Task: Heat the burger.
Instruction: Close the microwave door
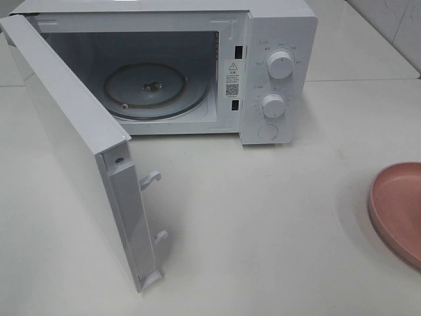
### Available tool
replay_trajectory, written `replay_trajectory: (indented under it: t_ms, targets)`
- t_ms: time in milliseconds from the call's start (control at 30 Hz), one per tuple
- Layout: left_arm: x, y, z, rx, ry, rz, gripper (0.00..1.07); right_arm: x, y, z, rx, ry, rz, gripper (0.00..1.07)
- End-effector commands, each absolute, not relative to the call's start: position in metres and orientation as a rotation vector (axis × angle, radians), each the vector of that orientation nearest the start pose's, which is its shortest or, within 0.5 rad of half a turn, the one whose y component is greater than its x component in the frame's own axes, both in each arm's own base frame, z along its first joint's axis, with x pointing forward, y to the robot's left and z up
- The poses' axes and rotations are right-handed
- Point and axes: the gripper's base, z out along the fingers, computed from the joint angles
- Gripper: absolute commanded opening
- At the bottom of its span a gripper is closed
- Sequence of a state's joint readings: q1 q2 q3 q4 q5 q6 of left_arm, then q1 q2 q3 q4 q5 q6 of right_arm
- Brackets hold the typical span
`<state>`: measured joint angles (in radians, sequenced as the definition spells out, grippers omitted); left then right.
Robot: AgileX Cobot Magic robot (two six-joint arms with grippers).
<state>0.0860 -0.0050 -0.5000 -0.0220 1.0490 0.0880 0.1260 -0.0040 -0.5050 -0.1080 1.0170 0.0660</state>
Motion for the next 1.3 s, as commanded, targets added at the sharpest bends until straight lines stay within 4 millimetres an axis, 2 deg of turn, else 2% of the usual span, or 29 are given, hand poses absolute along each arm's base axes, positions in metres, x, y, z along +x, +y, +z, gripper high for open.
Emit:
replay_trajectory:
  t_ms: [33,800,1000,1067,1100,1133,1167,1200,1233,1267,1300]
  targets:
    - [-0.007,-0.003,0.278,-0.004,2.004,0.076,0.98,-0.007,-0.009,0.283,-0.059,1.95,-0.014,0.76]
    - [-0.007,-0.003,0.278,-0.001,2.003,0.073,0.98,-0.007,-0.009,0.283,-0.059,1.95,-0.014,0.76]
    - [-0.009,-0.003,0.297,-0.001,1.883,0.081,0.96,-0.007,-0.009,0.283,-0.059,1.95,-0.014,0.76]
    - [-0.002,-0.002,0.304,-0.003,1.851,0.085,0.88,-0.007,-0.009,0.283,-0.06,1.95,-0.014,0.76]
    - [-0.002,-0.002,0.304,-0.003,1.851,0.085,0.88,-0.007,-0.009,0.283,-0.06,1.95,-0.014,0.76]
    - [0.005,-0.001,0.306,-0.004,1.855,0.083,0.78,-0.007,-0.009,0.283,-0.06,1.95,-0.014,0.76]
    - [0.005,-0.001,0.306,-0.004,1.855,0.083,0.78,-0.007,-0.009,0.283,-0.06,1.95,-0.014,0.76]
    - [0.01,-0.001,0.308,-0.004,1.859,0.083,0.7,-0.007,-0.009,0.283,-0.06,1.95,-0.014,0.76]
    - [0.018,0.0,0.311,-0.005,1.861,0.085,0.57,-0.007,-0.009,0.283,-0.06,1.95,-0.014,0.76]
    - [0.018,0.0,0.311,-0.005,1.861,0.085,0.57,-0.007,-0.009,0.283,-0.06,1.95,-0.014,0.76]
    - [0.028,0.001,0.314,-0.009,1.854,0.08,0.43,-0.007,-0.009,0.283,-0.06,1.95,-0.014,0.76]
